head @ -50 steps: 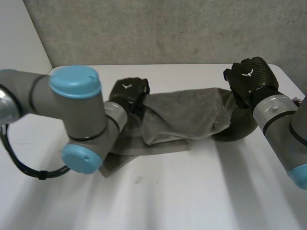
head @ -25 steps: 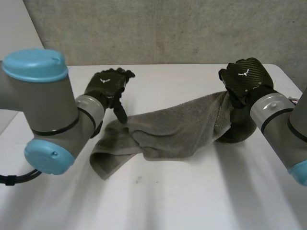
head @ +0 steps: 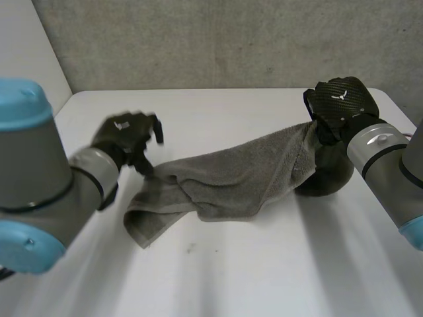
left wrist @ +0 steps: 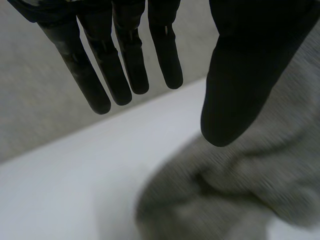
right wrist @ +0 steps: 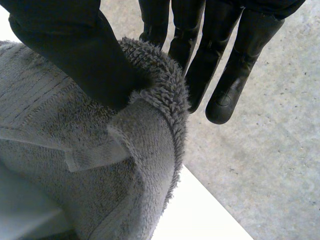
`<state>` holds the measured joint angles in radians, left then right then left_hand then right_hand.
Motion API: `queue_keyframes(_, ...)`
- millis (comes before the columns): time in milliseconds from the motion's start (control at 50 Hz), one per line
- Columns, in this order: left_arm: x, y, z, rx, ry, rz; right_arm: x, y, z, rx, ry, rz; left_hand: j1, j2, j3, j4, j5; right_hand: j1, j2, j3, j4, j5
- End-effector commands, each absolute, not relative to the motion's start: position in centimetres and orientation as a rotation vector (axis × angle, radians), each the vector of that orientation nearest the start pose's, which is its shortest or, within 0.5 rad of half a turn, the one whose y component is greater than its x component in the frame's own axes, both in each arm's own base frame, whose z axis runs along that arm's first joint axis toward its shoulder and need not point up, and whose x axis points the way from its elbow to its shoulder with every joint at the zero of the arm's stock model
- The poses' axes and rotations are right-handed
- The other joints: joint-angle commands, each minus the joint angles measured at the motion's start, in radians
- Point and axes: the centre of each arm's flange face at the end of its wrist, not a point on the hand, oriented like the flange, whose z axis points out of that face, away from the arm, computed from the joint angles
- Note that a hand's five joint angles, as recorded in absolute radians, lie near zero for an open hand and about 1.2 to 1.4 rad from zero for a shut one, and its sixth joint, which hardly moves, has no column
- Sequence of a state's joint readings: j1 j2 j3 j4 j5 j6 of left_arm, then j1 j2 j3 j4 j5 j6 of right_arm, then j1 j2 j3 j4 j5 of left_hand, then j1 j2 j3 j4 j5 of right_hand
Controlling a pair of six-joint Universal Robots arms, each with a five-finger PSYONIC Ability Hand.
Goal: Fold the towel.
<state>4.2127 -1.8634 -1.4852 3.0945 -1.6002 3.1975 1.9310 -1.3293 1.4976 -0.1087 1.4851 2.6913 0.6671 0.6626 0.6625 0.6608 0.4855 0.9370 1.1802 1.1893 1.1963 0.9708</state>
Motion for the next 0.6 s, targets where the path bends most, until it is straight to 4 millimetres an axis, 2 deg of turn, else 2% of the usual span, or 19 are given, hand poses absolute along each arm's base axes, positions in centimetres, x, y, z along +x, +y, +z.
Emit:
queue_keyframes(20, -29.3, -21.7, 18.8, 0.851, 2.744, -1.83, 25.3, -28.9, 25.2, -0.991, 2.097, -2.129, 0.169, 0.173, 0.173, 0.175, 0.176, 0.459, 0.216, 0.207, 0.2, 0.251)
queue_keyframes(40, -29.3, -21.7, 18.7, 0.851, 2.744, -1.83, 25.3, -29.0, 25.1, -0.99, 2.105, -2.125, 0.169, 0.173, 0.173, 0.175, 0.176, 0.459, 0.216, 0.207, 0.2, 0.251)
queue_keyframes(80, -30.2, -21.0, 17.1, 0.906, 2.784, -1.761, 25.3, -29.0, 24.9, -0.991, 2.109, -2.12, 0.148, 0.153, 0.153, 0.155, 0.156, 0.459, 0.216, 0.207, 0.2, 0.251)
queue_keyframes(100, -30.2, -21.0, 17.1, 0.906, 2.784, -1.761, 25.3, -29.0, 24.9, -0.991, 2.109, -2.12, 0.148, 0.153, 0.153, 0.155, 0.155, 0.459, 0.216, 0.207, 0.2, 0.251)
queue_keyframes(140, -30.8, -21.1, 15.3, 0.935, 2.812, -1.695, 25.3, -29.1, 24.5, -0.996, 2.118, -2.106, 0.067, 0.071, 0.071, 0.073, 0.074, 0.459, 0.216, 0.207, 0.2, 0.251)
queue_keyframes(200, -31.2, -21.5, 14.6, 0.941, 2.817, -1.683, 25.4, -29.0, 24.4, -1.002, 2.118, -2.101, -0.013, -0.009, -0.009, -0.007, -0.006, 0.459, 0.216, 0.207, 0.2, 0.251)
queue_keyframes(240, -32.5, -22.6, 14.0, 0.949, 2.807, -1.702, 25.4, -29.0, 24.3, -1.004, 2.123, -2.094, -0.232, -0.228, -0.228, -0.226, -0.225, 0.459, 0.216, 0.207, 0.2, 0.251)
queue_keyframes(360, -34.5, -25.1, 13.3, 0.95, 2.769, -1.774, 25.5, -28.8, 23.9, -1.012, 2.133, -2.079, -0.257, -0.252, -0.252, -0.251, -0.25, 0.459, 0.216, 0.207, 0.2, 0.251)
queue_keyframes(400, -35.6, -26.7, 12.8, 0.953, 2.747, -1.806, 25.5, -28.8, 23.9, -1.012, 2.133, -2.079, -0.263, -0.258, -0.258, -0.256, -0.256, 0.459, 0.216, 0.207, 0.2, 0.251)
queue_keyframes(460, -36.3, -27.8, 12.2, 0.964, 2.748, -1.779, 25.5, -28.8, 23.9, -1.012, 2.133, -2.079, -0.26, -0.255, -0.255, -0.254, -0.253, 0.459, 0.216, 0.207, 0.2, 0.251)
queue_keyframes(600, -37.4, -29.3, 11.6, 0.979, 2.75, -1.744, 25.4, -28.8, 23.7, -1.031, 2.138, -2.078, -0.248, -0.244, -0.244, -0.242, -0.241, 0.459, 0.216, 0.207, 0.2, 0.251)
